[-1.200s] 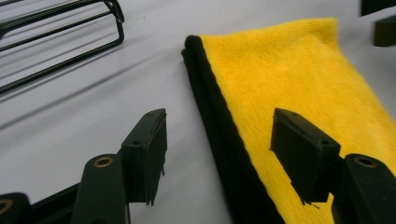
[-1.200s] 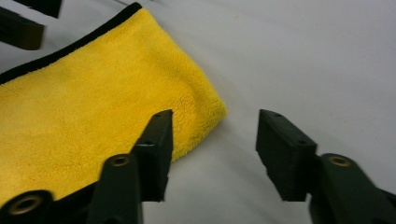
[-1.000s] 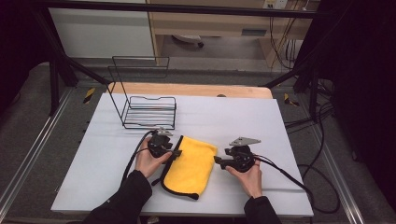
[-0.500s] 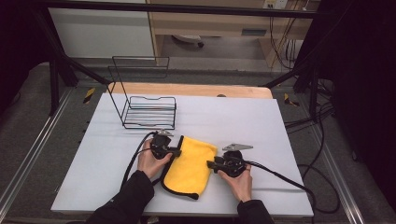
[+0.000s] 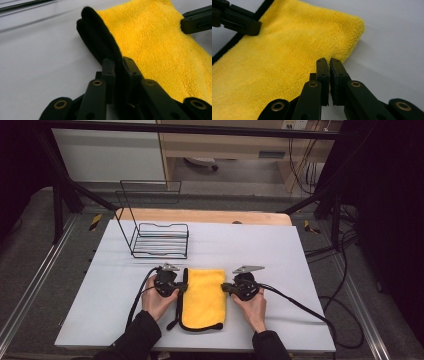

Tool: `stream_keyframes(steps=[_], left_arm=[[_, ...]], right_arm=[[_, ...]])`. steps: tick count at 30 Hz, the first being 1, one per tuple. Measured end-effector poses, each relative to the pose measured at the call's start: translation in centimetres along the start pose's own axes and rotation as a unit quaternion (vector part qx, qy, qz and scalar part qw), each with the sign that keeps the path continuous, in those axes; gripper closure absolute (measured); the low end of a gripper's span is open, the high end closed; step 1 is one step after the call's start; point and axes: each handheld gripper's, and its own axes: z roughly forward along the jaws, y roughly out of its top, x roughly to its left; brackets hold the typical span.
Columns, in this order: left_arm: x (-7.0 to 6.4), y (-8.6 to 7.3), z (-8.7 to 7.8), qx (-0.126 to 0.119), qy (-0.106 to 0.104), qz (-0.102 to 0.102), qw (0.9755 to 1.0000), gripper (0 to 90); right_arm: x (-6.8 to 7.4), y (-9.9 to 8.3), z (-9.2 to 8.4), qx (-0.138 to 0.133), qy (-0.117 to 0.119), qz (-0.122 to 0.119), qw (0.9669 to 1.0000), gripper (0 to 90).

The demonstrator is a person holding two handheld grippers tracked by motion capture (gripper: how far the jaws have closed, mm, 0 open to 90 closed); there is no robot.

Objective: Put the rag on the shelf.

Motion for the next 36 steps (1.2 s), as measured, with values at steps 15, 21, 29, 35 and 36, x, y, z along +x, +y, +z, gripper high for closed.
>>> stream_keyframes(steps=[15,21,29,35,36], left_arm=[[3.4,3.2,2.3,-0.026,0.013,0.004,0.9996,54.3],[3.4,3.3,3.3,-0.02,0.009,0.004,0.9998,60.3],[3.1,3.3,3.5,-0.014,0.004,0.002,0.9999,67.7],[2.8,3.4,3.6,-0.012,0.003,0.007,0.9999,74.5],[2.9,3.4,3.6,-0.012,0.001,0.006,0.9999,74.8]], right_arm=[[-0.8,-1.0,-2.5,-0.045,-0.003,-0.034,0.9984,49.3],[-1.0,-0.8,-2.5,-0.043,0.0,-0.031,0.9986,43.9],[-1.5,-0.3,-2.1,-0.054,0.005,-0.016,0.9984,36.4],[-2.2,0.8,-0.7,-0.059,-0.007,-0.015,0.9981,37.9],[-2.3,1.0,-0.4,-0.061,-0.006,-0.013,0.998,40.1]])
